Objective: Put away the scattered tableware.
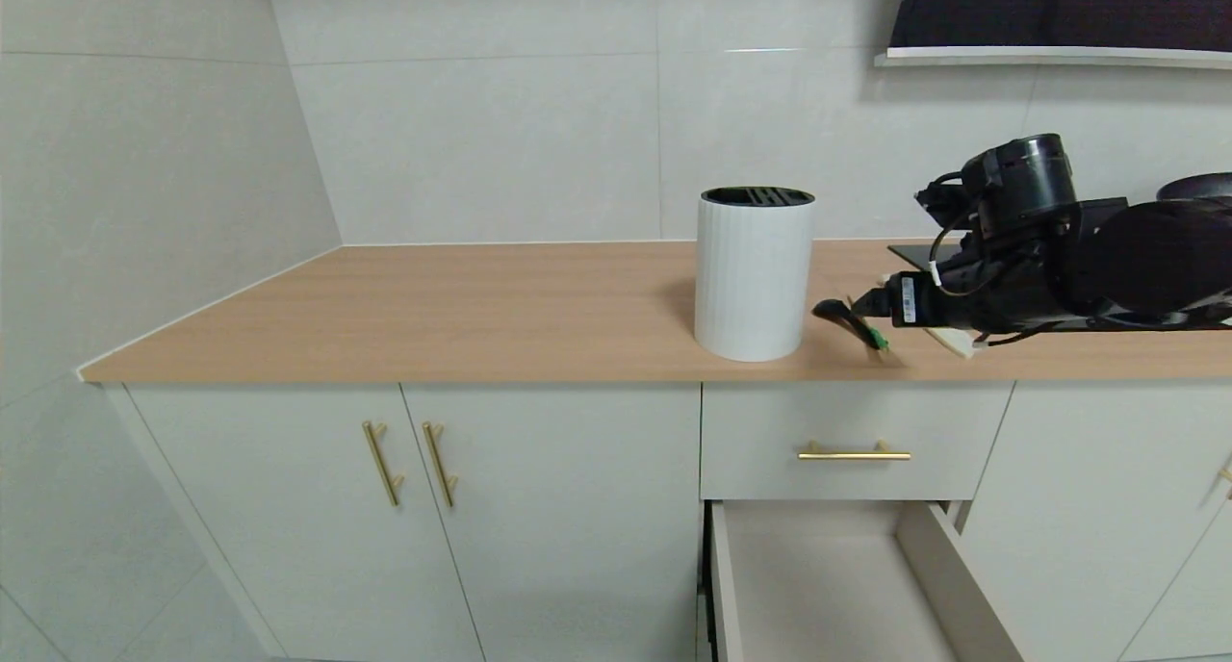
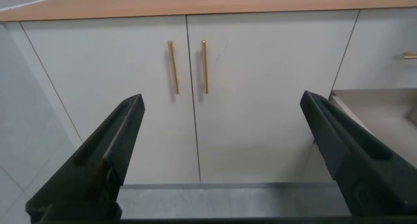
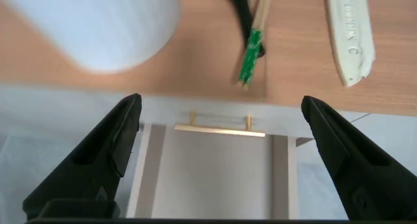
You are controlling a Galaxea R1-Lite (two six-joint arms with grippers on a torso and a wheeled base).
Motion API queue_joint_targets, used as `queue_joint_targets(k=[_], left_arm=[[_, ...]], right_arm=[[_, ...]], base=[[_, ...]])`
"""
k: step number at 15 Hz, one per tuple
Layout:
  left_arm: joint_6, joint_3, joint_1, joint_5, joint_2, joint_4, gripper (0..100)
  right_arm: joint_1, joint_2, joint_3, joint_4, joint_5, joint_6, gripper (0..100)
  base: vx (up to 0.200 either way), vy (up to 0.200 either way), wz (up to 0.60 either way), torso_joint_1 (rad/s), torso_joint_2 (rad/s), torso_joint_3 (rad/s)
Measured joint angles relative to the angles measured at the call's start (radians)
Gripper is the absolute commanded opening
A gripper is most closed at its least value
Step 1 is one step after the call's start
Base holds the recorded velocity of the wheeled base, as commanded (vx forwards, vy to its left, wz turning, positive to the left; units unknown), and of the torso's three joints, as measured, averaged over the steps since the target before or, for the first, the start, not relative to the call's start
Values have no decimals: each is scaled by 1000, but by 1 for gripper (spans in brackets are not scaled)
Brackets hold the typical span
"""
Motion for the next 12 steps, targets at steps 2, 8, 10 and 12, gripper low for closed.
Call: queue_joint_targets(k=[2, 8, 10, 12], left_arm=[[0, 0, 0, 0, 0, 0, 100], [0, 0, 0, 0, 0, 0, 100], [0, 0, 0, 0, 0, 0, 100], [0, 0, 0, 0, 0, 0, 100]], right_arm=[[-8, 41, -46, 29, -17, 22, 100], [-37, 165, -152, 59, -94, 45, 100], [-46, 199, -173, 59, -94, 45, 100], [-51, 225, -185, 60, -94, 45, 100]], base=[[0, 0, 0, 0, 0, 0], [0, 0, 0, 0, 0, 0], [0, 0, 0, 0, 0, 0], [0, 0, 0, 0, 0, 0]])
